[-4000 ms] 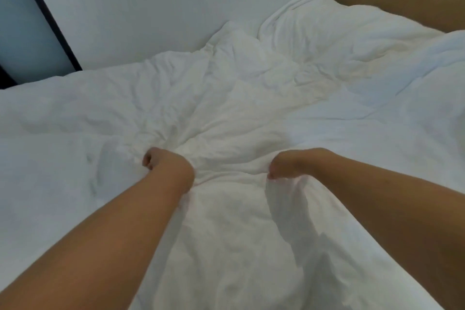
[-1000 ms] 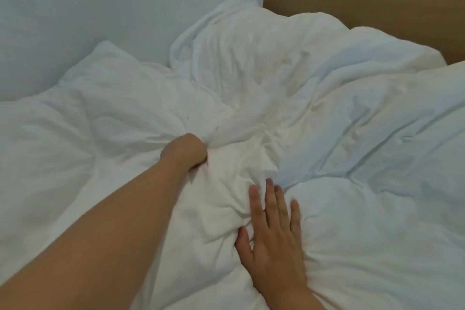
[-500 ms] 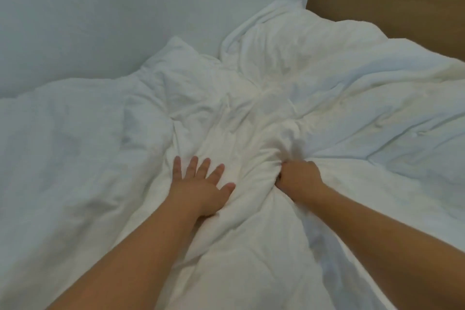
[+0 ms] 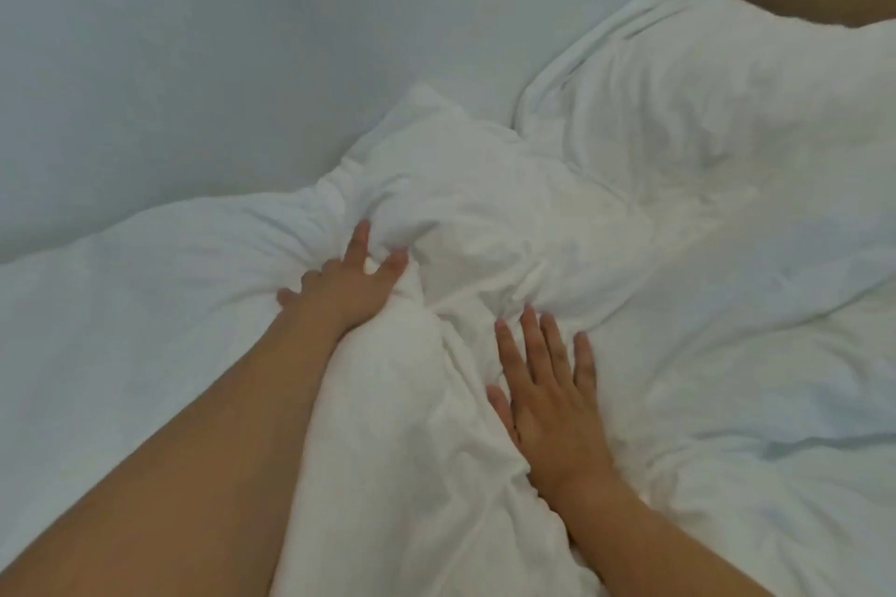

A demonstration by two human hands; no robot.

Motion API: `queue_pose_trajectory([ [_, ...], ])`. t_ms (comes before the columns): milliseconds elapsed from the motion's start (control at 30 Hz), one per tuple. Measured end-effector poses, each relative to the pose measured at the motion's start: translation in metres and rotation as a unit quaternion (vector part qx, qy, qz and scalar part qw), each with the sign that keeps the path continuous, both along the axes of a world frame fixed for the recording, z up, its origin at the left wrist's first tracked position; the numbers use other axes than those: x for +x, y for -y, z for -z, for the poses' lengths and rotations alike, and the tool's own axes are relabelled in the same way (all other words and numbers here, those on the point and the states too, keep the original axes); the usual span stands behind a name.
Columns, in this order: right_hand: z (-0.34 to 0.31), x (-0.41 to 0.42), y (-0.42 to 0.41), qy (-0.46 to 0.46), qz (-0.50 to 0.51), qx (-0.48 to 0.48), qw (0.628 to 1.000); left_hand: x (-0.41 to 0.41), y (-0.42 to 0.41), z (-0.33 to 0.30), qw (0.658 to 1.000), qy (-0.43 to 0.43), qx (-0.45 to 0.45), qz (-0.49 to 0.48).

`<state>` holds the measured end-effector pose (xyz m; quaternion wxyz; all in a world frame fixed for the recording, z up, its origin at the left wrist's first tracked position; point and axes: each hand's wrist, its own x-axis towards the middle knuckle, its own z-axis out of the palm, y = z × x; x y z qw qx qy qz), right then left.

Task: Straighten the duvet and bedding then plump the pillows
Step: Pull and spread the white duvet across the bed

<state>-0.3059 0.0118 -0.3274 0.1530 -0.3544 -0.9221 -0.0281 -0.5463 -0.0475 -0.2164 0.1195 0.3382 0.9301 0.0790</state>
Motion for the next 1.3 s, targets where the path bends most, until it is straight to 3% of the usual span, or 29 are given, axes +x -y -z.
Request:
queue_pose_trajectory([
  [67,0.006,-0.007,-0.014,0.011,-0.008,0.006,1.0,-0.004,-0.002,0.045,0.987,-0.106,-0.029,0.115],
  [167,0.01,-0.008,-0.035,0.043,-0.011,0.005,0.999,-0.008,-0.002,0.013,0.954,-0.147,0.04,0.259],
  [233,0.005,-0.011,-0.042,0.052,-0.012,0.015,0.998,-0.037,0.009,-0.025,0.943,-0.225,-0.01,0.243],
  [300,0.003,-0.014,-0.04,0.062,-0.014,0.011,0.998,-0.061,0.033,-0.041,0.946,-0.258,-0.109,0.164],
  [367,-0.002,-0.014,-0.035,0.074,-0.01,0.009,0.997,-0.049,0.043,-0.019,0.944,-0.224,-0.219,0.107],
  [433,-0.005,-0.012,-0.035,0.09,-0.007,-0.002,0.996,-0.023,0.037,0.005,0.947,-0.156,-0.269,0.085],
  [567,-0.001,-0.012,-0.032,0.101,-0.002,-0.007,0.995,-0.034,0.043,0.019,0.981,-0.096,-0.148,0.078],
  [733,-0.021,-0.026,-0.035,0.175,-0.026,-0.029,0.984,-0.032,0.071,0.066,0.98,0.063,-0.177,0.069],
  [800,-0.074,-0.055,-0.033,0.109,-0.072,-0.023,0.991,-0.042,0.061,0.051,0.98,0.108,-0.157,0.056],
  [867,-0.119,-0.089,-0.017,-0.017,-0.106,-0.042,0.993,-0.049,0.061,0.023,0.971,0.152,-0.158,0.095],
  [933,-0.118,-0.126,0.02,-0.091,-0.051,-0.143,0.984,-0.061,0.072,-0.006,0.981,0.171,-0.039,0.087],
  [967,-0.101,-0.144,0.046,-0.072,-0.001,-0.177,0.982,-0.069,0.08,-0.022,0.99,0.125,0.05,0.053],
  [1000,-0.078,-0.157,0.071,-0.038,0.042,-0.18,0.982,-0.082,0.085,-0.034,0.993,0.006,0.113,0.024],
  [1033,-0.054,-0.165,0.088,-0.015,0.073,-0.166,0.983,-0.1,0.089,-0.039,0.981,-0.141,0.131,0.007],
  [1067,-0.034,-0.167,0.096,-0.012,0.091,-0.135,0.987,-0.125,0.09,-0.04,0.965,-0.235,0.117,0.002],
  [1100,-0.023,-0.169,0.092,-0.021,0.092,-0.104,0.99,-0.148,0.088,-0.039,0.969,-0.236,0.073,-0.017],
  [1167,-0.004,-0.174,0.076,-0.038,0.087,-0.053,0.994,-0.179,0.078,-0.02,0.989,-0.126,-0.055,-0.044],
  [1233,0.007,-0.179,0.07,-0.037,0.085,-0.022,0.995,-0.184,0.068,0.003,0.988,-0.072,-0.134,0.003],
  [1300,0.013,-0.183,0.073,-0.037,0.08,-0.019,0.996,-0.19,0.064,0.004,0.985,-0.163,-0.041,0.032],
])
